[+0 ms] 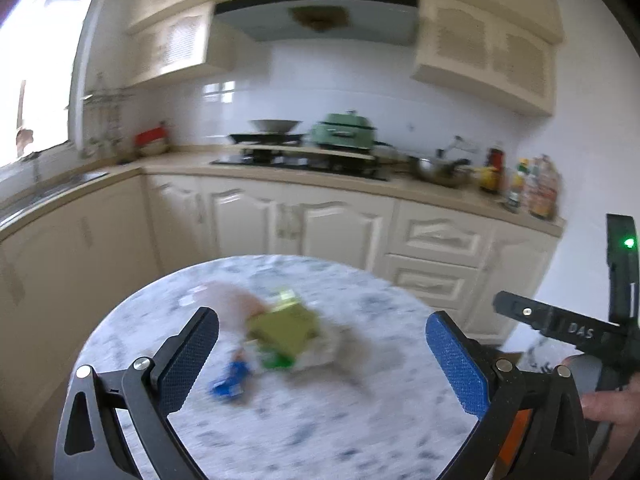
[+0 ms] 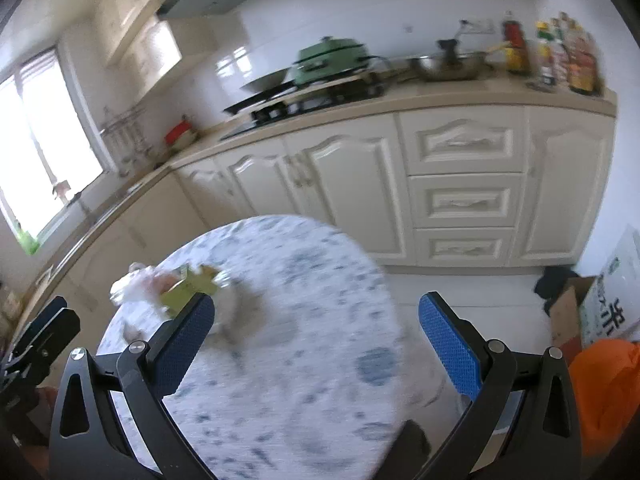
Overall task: Collect trash
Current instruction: 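Move both tools back to the trash pile on the table, then grasp a small white paper piece with the left gripper while the right gripper grasps the yellow-green snack package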
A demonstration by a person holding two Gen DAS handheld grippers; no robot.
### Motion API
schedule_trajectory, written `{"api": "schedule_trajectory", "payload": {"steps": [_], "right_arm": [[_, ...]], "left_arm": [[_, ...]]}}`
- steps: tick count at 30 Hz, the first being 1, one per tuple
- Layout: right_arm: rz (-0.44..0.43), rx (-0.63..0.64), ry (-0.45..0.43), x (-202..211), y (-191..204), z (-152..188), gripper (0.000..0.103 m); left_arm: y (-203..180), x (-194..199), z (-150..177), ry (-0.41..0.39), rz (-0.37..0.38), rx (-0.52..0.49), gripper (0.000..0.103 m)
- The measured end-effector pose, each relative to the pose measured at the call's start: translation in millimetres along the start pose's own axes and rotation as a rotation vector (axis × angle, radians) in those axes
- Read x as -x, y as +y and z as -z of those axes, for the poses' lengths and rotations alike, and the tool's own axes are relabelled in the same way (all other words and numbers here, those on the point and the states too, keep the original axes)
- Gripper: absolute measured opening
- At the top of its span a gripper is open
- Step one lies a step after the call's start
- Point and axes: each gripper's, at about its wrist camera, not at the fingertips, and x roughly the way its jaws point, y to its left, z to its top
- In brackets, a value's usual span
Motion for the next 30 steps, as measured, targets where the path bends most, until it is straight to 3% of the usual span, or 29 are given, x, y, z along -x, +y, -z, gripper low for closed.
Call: {"api": "schedule_trajectory", "payload": {"steps": [7,13,20,26,30], "right_arm": [[-0.049,0.112,0.069,-33.5,61.8,21.5,0.103],[-0.077,0.169,0.123,-66.2,98.1,33.4,0.103],[-0.077,0.213,0.158,-93.0,119.0,36.2,0.103],[-0.063,0.224,0.178,-117.0,125.3,31.9,0.103],[-0.051,0.236,0.184,-131.5,129.0,27.4,0.103]], "left_arm": [[60.4,24.7,32.9,0.034,-0.155,0.071,0.102],[88.7,11.2,45.9,0.107,-0.264,0.114,0.102],[111.4,-37.4,38.1,0.215,-0.297,0.153,0.102],[133.2,-107.2,11.8,0.314,-0.32,0.154,0.102],[147.0,-136.1,3.3,0.36,-0.292,0.193,0.102]]}}
